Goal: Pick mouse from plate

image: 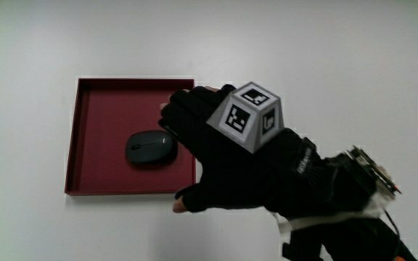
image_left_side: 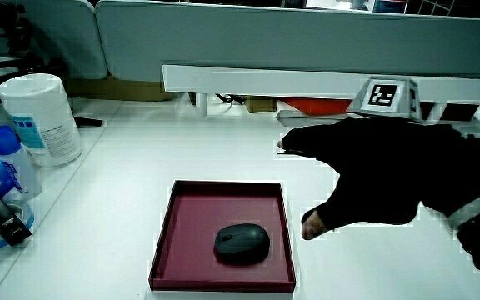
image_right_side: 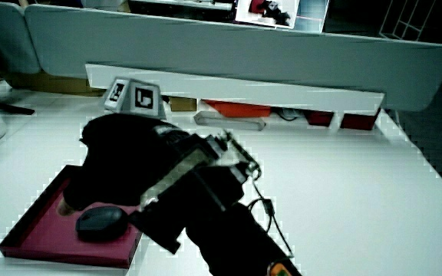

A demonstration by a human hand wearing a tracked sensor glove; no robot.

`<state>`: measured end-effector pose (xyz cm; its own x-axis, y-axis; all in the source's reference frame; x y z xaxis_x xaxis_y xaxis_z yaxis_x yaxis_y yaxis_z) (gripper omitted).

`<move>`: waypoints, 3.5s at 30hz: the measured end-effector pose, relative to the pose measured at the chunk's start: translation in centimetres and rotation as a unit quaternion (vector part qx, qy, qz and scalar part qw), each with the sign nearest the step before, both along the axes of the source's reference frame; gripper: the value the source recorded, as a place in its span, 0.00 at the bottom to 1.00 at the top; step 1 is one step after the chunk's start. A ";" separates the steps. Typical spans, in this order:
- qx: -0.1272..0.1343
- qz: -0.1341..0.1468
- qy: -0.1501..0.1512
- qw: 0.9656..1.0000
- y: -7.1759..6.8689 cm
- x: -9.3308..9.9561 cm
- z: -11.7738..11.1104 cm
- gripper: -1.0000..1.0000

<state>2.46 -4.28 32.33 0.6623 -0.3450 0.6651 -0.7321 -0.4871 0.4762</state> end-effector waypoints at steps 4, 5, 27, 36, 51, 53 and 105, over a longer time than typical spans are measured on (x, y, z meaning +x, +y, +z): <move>0.012 0.005 0.031 0.999 -0.8 -1.3 2.9 0.50; -0.010 -0.008 0.006 1.000 -0.9 -1.7 2.8 0.50; -0.063 0.031 0.055 0.996 -2.7 -5.1 13.3 0.50; -0.063 0.035 0.088 0.994 -2.2 -5.8 16.4 0.50; -0.057 0.025 0.128 0.990 -1.4 -7.1 19.1 0.50; -0.052 0.029 0.130 0.990 -1.3 -7.2 19.0 0.50; 0.079 0.033 0.066 0.994 -2.5 -4.7 8.0 1.00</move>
